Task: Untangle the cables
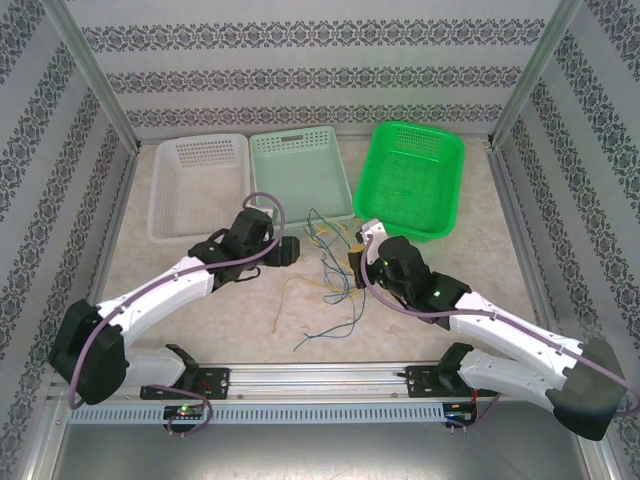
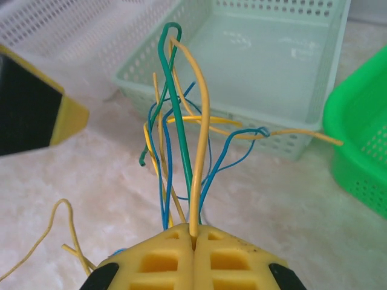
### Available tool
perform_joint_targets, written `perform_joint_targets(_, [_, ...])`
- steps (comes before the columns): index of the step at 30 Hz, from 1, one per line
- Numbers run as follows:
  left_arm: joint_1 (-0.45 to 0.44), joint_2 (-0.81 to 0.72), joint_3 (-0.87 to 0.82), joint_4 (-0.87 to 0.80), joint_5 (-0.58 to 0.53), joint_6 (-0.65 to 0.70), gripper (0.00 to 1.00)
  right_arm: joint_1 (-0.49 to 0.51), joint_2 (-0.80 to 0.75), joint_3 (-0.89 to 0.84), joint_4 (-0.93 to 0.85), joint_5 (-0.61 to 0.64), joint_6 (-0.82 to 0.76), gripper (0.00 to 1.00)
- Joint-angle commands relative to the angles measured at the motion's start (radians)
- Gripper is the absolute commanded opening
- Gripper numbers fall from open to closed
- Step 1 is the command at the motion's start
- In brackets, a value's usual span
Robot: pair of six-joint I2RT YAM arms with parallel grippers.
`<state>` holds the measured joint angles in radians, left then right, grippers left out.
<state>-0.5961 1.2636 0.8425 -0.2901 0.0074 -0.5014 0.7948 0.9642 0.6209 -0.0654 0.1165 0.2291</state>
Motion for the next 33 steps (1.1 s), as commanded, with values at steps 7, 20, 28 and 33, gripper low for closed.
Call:
perform_joint_targets(7, [-0.015,-0.022,-0.069,0.09,0.185,0.023,0.86,0.008,0.006,0.041,0.087,-0.011,0.008,0.02])
perform_joint_targets(20, [-0.017,-0.031,-0.087,0.09,0.247,0.099,0.83,0.007,0.063,0.117,0.095,0.082,0.011,0.0])
perform_joint_targets(28, [-0.016,-0.021,-0.123,0.14,0.324,0.131,0.74,-0.007,0.058,0.142,0.096,0.075,0.033,0.0])
perform_joint_targets(33, [-0.016,-0.029,-0.139,0.155,0.388,0.152,0.7,-0.015,0.041,0.104,0.089,0.124,0.087,0.0])
